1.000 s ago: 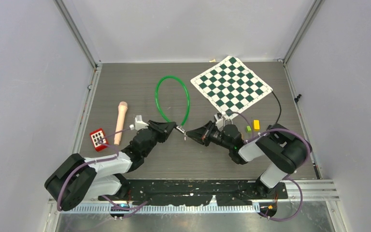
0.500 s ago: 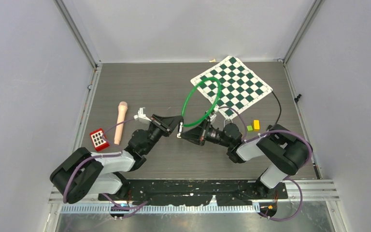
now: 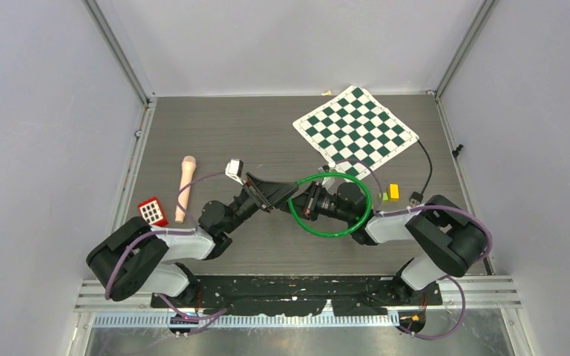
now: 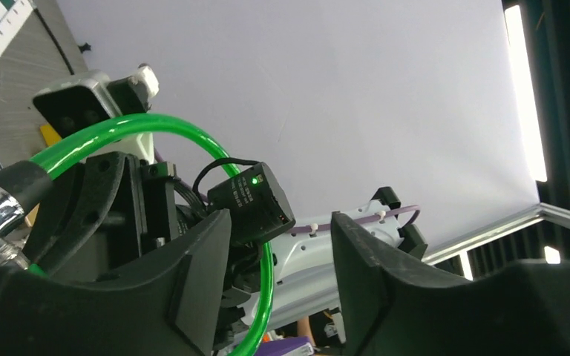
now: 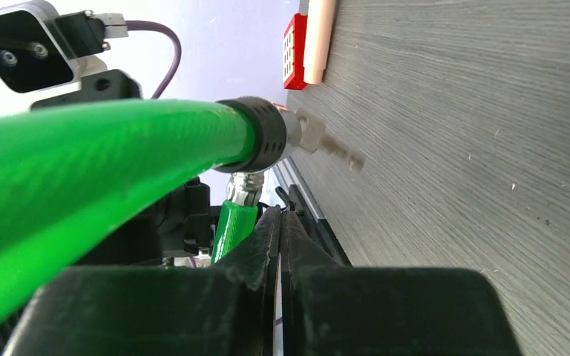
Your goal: Unlock with the key
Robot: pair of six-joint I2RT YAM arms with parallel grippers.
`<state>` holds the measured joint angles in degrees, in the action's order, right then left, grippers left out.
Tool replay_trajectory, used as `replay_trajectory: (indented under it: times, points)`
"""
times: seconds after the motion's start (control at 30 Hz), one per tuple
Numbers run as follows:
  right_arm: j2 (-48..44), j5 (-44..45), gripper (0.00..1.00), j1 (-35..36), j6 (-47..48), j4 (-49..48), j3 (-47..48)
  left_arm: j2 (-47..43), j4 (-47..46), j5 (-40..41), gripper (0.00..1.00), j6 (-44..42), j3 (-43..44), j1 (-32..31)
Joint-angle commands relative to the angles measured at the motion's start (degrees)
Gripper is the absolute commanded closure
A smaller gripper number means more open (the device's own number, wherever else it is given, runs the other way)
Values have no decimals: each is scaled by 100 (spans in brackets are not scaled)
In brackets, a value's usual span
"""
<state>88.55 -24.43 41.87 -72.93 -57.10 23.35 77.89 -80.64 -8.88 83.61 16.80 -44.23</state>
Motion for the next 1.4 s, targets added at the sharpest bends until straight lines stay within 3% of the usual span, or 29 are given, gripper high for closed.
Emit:
replay_trajectory:
  times: [0.0, 0.13, 0.23, 0.3, 0.4, 0.47, 0.6, 0.73, 0.97, 1.37]
  points:
    - [-393, 151, 95, -17, 711, 179, 324, -74, -460, -159, 39, -158, -140, 70]
    - [-322, 119, 95, -20, 919, 282, 281, -408, -21, -251, 26, -391, -313, 347]
    - [-199, 21, 95, -21, 1058, 239, 269, -1099, 1131, -522, 19, -1021, -222, 586]
    - [-65, -101, 95, -21, 1090, 145, 281, -1796, 2591, -618, 15, -2052, 98, 651]
    - [9, -210, 95, -21, 1090, 34, 281, -2739, 6526, -149, 6, -3961, 1165, 613]
    - [20, -239, 95, -25, 1122, 50, 302, -2925, 7746, 208, 4, -4947, 1738, 615]
    - [30, -291, 95, -21, 1137, 48, 342, -2524, 9215, -98, 8, -6181, 2635, 616]
    - [-22, -312, 95, -17, 1126, 37, 337, -1893, 9714, -636, 14, -6857, 3149, 612]
    - [-58, -367, 95, 8, 1136, 59, 374, -1083, 10145, -1201, 14, -7780, 3864, 610]
    - [-138, -372, 95, 93, 1275, 234, 476, 58, 10230, -1365, 31, -8255, 4737, 609]
